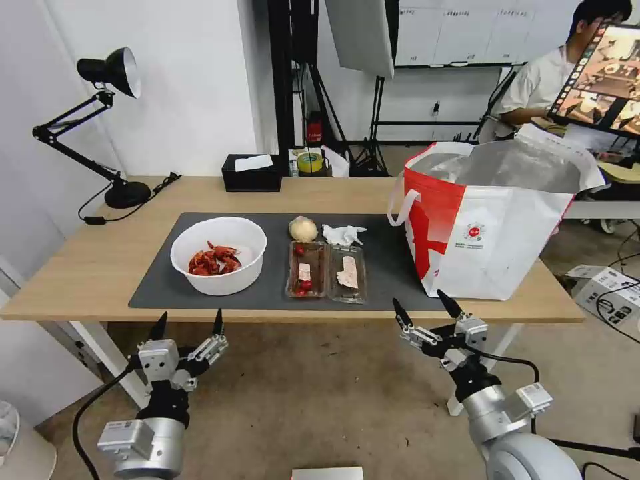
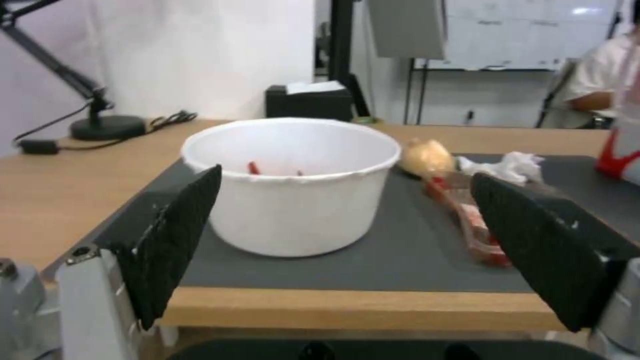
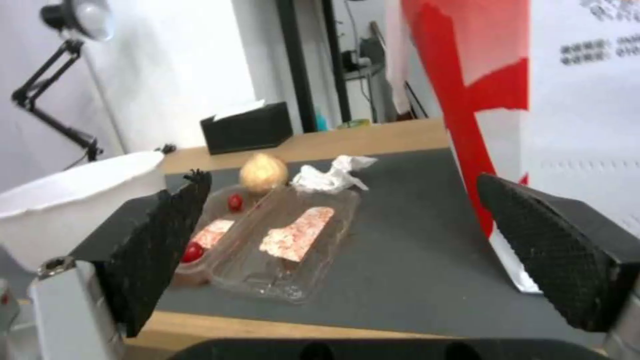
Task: Pick up the trash from the table and place it into the takeout bag.
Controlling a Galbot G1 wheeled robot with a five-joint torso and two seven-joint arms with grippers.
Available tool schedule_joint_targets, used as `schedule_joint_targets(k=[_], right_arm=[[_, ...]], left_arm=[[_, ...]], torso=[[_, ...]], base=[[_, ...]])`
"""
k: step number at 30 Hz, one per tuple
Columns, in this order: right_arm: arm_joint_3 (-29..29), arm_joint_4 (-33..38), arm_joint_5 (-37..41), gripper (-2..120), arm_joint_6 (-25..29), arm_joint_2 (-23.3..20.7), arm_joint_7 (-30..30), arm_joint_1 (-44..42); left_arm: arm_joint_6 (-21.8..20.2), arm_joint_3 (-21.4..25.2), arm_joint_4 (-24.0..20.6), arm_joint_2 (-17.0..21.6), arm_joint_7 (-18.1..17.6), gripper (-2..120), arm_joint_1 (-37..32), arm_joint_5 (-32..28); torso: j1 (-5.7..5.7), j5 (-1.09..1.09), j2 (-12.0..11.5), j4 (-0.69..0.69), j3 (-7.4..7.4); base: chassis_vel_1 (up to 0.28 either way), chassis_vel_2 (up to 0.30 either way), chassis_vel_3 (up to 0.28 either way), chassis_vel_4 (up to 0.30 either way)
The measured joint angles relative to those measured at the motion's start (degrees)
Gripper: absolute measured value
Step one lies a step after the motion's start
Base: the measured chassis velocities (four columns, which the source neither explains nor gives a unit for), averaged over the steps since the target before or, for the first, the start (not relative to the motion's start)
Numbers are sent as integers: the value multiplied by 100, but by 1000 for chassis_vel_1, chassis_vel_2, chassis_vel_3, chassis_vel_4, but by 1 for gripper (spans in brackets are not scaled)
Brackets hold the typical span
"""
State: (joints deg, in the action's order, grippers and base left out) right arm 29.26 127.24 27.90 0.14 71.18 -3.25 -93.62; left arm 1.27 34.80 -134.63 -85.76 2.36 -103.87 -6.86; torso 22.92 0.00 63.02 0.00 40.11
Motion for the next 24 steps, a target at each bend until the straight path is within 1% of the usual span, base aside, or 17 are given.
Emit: schedule_joint_targets(k=[1,5,14,17,18,21,22,23,24], right_arm=[[-6,-14,62,100,-9,0,31,11],[-13,-33,136,100,-21,-6,66,24],[-52,-35,338,100,-47,-13,141,34],[-118,32,758,100,-183,-13,245,37],[-118,32,758,100,-183,-13,245,37],[-151,100,1214,100,-297,-32,333,52],[-151,100,1214,100,-297,-32,333,52],[-177,140,1487,100,-357,-43,397,62],[-237,205,1967,100,-435,-58,538,92]], left_arm=[[22,18,14,17,79,100,-3,3],[32,28,48,23,145,100,-4,9],[33,46,73,42,207,100,-1,4],[34,109,73,48,320,100,-20,2],[34,109,73,48,320,100,-20,2],[34,129,65,58,363,100,-30,-2],[34,129,65,58,363,100,-30,-2],[34,132,62,59,364,100,-30,-3],[34,136,60,63,364,100,-30,-7]], torso=[[0,0,0,0,0],[0,0,0,0,-1],[0,0,0,0,-1],[0,0,0,0,-1],[0,0,0,0,-1],[0,0,0,0,0],[0,0,0,0,0],[0,0,0,0,0],[0,0,0,0,0]], base=[[0,0,0,0],[0,0,0,0],[0,0,0,0],[0,0,0,0],[0,0,0,0],[0,0,0,0],[0,0,0,0],[0,0,0,0],[0,0,0,0]])
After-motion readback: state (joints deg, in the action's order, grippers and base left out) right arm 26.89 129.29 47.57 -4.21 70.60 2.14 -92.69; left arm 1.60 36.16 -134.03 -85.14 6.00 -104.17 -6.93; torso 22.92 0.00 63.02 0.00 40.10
